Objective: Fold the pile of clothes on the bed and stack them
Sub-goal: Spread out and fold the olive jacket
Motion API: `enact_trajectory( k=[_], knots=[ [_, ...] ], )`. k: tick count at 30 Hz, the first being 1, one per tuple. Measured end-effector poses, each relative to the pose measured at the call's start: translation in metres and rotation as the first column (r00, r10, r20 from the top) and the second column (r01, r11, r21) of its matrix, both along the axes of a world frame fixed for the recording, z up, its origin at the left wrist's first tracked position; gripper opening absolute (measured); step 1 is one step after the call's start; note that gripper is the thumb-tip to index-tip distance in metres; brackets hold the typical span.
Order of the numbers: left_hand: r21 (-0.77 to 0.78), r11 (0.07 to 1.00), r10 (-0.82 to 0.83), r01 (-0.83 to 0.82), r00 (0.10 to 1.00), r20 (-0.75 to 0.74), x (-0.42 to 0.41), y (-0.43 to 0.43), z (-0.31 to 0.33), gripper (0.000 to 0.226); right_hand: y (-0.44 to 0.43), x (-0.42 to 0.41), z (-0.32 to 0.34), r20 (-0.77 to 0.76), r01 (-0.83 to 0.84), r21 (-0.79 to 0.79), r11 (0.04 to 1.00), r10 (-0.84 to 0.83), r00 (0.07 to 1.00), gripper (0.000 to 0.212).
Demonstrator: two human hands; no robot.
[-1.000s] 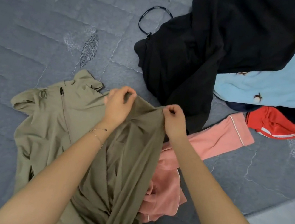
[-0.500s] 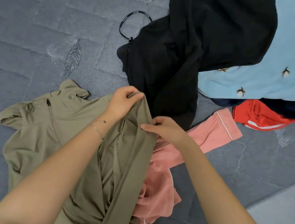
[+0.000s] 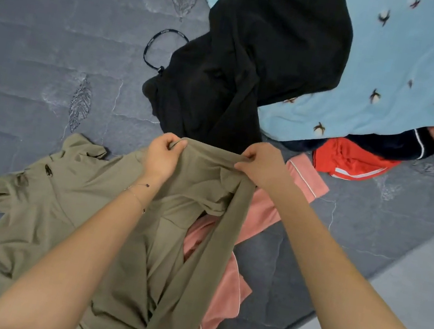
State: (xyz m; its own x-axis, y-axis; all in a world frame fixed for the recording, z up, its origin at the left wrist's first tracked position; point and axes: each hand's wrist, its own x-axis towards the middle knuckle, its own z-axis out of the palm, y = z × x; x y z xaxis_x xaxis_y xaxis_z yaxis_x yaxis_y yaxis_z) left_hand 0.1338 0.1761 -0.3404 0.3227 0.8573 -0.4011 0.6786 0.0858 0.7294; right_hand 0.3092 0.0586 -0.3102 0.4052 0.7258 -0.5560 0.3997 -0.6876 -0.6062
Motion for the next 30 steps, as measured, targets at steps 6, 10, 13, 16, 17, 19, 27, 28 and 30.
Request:
enact_trajectory(
  k=[6,10,13,16,17,19,27,28,30],
  knots=[
    [-0.068,0.813,-0.567,0.578,0.814,0.129,0.038,-0.023,0.019,0.03,-0.012,0.0,0.002,-0.087,0.143,0.173,0.975,-0.13,0.988,0.013],
    [-0.007,0.791,-0.606,0.612,0.785,0.128,0.06,-0.035,0.025,0.011,-0.027,-0.004,-0.002,-0.245,0.32,0.212,0.923,-0.267,0.932,0.012],
    [0.014,0.877,-0.477,0.48,0.866,0.153,0.065,-0.041,0.026,0.021,-0.044,-0.013,-0.008,-0.401,0.5,0.161,0.851,-0.407,0.821,0.026],
    [-0.03,0.952,-0.293,0.304,0.936,0.196,0.069,-0.042,0.03,0.016,-0.059,-0.028,-0.019,-0.403,0.515,0.049,0.856,-0.455,0.794,0.046],
    [-0.059,0.964,-0.241,0.258,0.948,0.209,0.07,-0.042,0.031,0.016,-0.062,-0.034,-0.024,-0.396,0.508,0.019,0.861,-0.46,0.795,0.045],
    [-0.111,0.971,-0.182,0.212,0.956,0.229,0.071,-0.043,0.032,0.016,-0.065,-0.046,-0.032,-0.371,0.486,-0.002,0.874,-0.452,0.811,0.03],
    [-0.08,0.983,-0.142,0.166,0.958,0.249,0.068,-0.041,0.04,0.013,-0.063,-0.029,-0.024,-0.317,0.646,0.148,0.749,-0.583,0.748,0.012],
    [-0.075,0.983,-0.146,0.17,0.958,0.247,0.069,-0.04,0.04,0.013,-0.063,-0.018,-0.019,-0.307,0.68,0.168,0.714,-0.617,0.724,0.01],
    [-0.047,0.979,-0.183,0.197,0.959,0.216,0.071,-0.04,0.039,0.013,-0.061,0.004,-0.006,-0.302,0.702,0.211,0.68,-0.637,0.709,0.01]
  ],
)
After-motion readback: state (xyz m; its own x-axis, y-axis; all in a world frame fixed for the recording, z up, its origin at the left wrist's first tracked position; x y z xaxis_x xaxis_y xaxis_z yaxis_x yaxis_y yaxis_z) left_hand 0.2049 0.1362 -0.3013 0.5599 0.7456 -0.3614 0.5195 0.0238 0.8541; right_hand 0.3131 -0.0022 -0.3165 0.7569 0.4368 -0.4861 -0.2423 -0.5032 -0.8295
